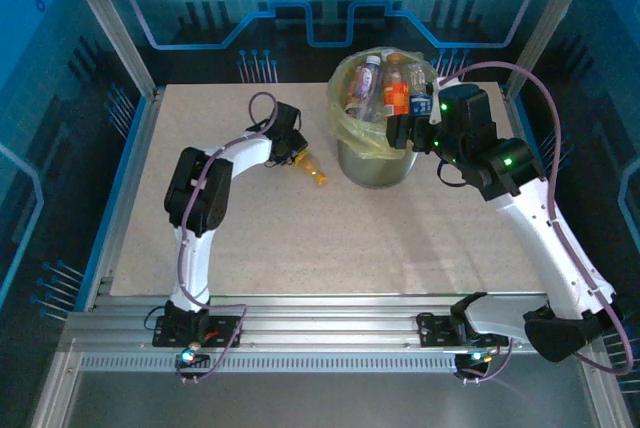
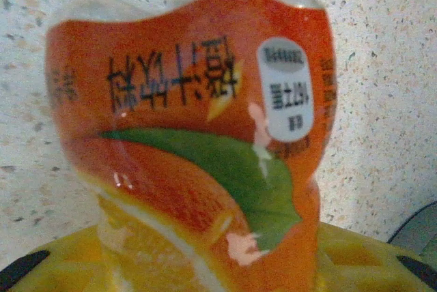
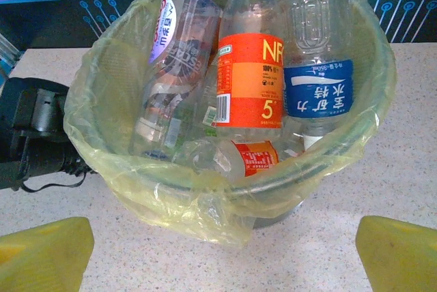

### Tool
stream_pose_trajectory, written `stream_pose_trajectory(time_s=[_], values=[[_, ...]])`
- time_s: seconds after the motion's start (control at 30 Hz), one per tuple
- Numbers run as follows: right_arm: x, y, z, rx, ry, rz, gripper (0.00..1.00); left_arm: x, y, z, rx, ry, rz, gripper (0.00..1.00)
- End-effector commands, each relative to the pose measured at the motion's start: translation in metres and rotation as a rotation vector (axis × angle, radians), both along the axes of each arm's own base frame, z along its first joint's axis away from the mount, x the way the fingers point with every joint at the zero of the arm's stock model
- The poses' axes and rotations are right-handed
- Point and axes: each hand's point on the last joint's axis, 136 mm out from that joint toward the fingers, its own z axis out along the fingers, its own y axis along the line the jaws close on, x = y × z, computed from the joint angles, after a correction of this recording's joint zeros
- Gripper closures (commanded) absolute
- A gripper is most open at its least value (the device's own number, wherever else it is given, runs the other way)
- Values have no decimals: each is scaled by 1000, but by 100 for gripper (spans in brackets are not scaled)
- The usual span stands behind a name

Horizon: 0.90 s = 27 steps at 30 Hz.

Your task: Put the plastic bottles in the bin

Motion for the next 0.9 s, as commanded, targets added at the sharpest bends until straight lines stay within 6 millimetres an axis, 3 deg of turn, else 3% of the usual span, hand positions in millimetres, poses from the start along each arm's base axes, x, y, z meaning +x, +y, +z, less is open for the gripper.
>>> stream_pose_trajectory(time_s=[0.0, 0.23, 0.37, 0.63, 0.87], values=[[-2, -1, 7, 16, -34, -19, 0, 5, 11, 34, 34, -89, -10, 59], [-3, -3, 5, 20, -39, -29, 0, 3, 13, 53, 27, -158, -31, 59], [-3, -4, 5, 17, -40, -33, 0, 2, 13, 76, 44, -222, -72, 59], [-4, -8, -1, 9, -31, -52, 0, -3, 20, 156, 124, -426, -147, 59], [-6, -13, -6, 4, -26, -71, 0, -19, 26, 245, 229, -660, -221, 59]])
